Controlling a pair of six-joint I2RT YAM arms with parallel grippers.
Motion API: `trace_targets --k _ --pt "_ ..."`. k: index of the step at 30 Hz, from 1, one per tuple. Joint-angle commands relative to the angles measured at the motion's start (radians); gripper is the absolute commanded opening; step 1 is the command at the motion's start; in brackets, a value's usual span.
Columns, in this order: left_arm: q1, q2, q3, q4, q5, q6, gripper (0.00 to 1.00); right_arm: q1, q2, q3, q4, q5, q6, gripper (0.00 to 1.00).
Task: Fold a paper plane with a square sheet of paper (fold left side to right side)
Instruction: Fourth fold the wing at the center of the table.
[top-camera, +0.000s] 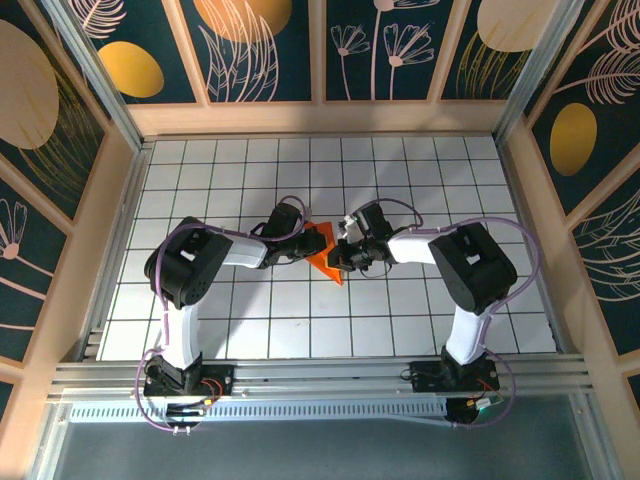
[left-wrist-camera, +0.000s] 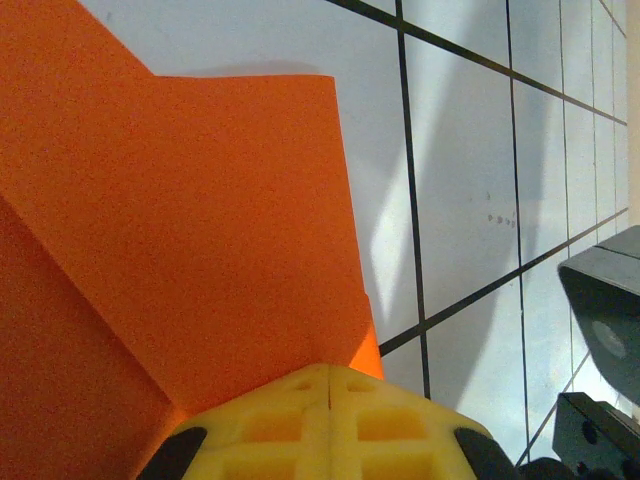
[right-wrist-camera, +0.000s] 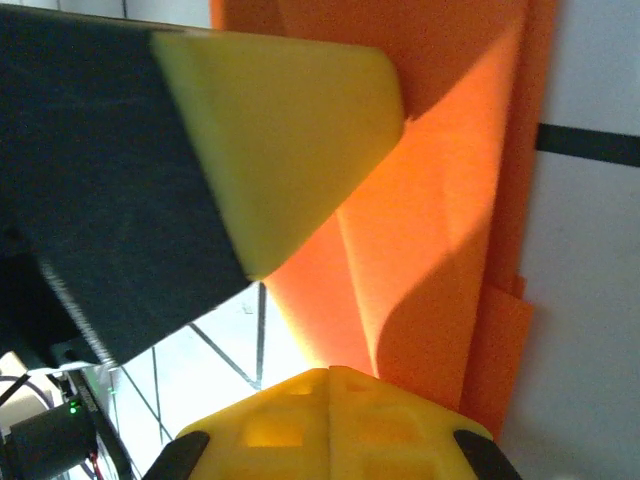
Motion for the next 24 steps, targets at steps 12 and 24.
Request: trace_targets --k 12,24 --pt "0.005 0.032 -0.029 -0.082 -0.075 -0.005 0.0 0.016 0.022 0.013 -0.12 0.054 -0.05 0.0" --pt "0.005 0.038 -0.028 -0.084 -0.084 -0.01 0.0 0.02 -0.033 -0.062 -0.133 0.035 -0.057 0.0"
